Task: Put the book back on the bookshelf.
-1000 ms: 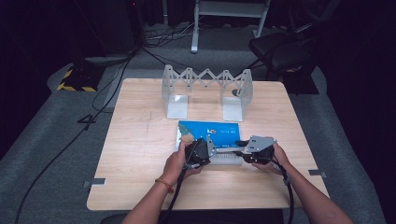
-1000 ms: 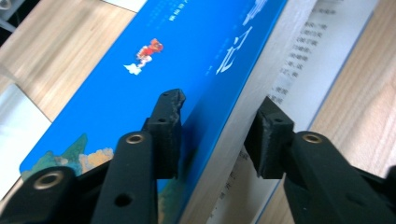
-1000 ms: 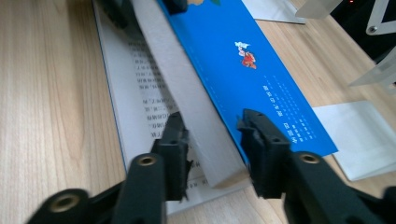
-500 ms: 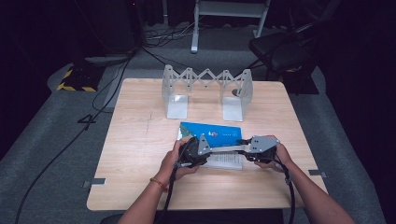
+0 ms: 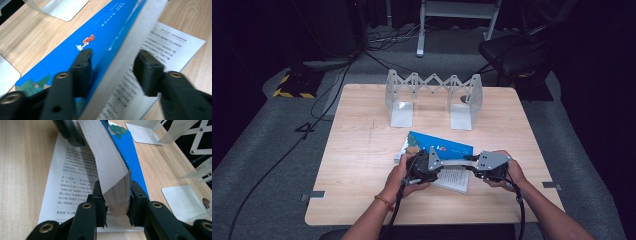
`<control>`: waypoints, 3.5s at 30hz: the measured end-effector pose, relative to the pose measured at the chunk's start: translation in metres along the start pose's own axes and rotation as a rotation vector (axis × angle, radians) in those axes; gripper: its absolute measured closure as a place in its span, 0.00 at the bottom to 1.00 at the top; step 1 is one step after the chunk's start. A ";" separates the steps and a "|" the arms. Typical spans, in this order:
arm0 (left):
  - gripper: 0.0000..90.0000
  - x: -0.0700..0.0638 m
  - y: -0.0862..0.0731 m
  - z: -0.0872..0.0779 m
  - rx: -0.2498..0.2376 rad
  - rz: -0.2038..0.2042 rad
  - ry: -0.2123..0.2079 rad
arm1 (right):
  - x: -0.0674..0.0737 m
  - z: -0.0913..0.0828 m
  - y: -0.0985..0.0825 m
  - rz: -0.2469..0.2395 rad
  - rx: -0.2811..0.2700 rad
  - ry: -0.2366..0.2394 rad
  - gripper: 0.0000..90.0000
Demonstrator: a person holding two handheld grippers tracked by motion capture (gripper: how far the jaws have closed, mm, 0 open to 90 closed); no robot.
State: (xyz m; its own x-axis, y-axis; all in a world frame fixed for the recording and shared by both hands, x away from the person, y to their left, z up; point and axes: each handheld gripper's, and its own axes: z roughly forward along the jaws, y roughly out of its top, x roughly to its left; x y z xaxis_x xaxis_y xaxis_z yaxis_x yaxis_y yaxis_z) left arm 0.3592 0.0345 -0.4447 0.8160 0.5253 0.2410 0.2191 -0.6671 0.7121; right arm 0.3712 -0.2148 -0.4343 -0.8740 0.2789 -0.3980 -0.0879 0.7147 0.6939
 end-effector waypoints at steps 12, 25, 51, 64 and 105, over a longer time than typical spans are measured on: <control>0.74 -0.005 -0.004 0.009 -0.031 0.044 -0.027 | -0.005 -0.002 -0.006 0.068 -0.072 0.074 0.59; 0.79 0.011 -0.012 -0.003 -0.183 -0.060 -0.055 | -0.056 -0.009 -0.068 0.283 -0.029 -0.062 0.45; 0.81 0.030 -0.017 -0.021 -0.302 -0.172 -0.122 | -0.059 0.031 -0.081 0.439 -0.110 0.005 0.46; 0.80 0.034 -0.025 -0.043 -0.375 -0.239 -0.159 | -0.063 0.005 -0.041 0.439 -0.237 -0.052 0.53; 0.79 0.024 0.013 -0.015 -0.501 -0.254 -0.321 | -0.073 -0.037 -0.025 0.424 -0.339 -0.140 0.66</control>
State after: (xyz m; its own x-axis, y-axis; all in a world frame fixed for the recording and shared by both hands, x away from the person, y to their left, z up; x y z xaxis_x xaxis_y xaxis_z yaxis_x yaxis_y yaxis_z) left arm 0.3736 0.0465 -0.4198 0.9081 0.3984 -0.1292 0.2135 -0.1750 0.9611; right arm 0.4196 -0.2768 -0.4006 -0.7962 0.5964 -0.1019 0.0883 0.2811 0.9556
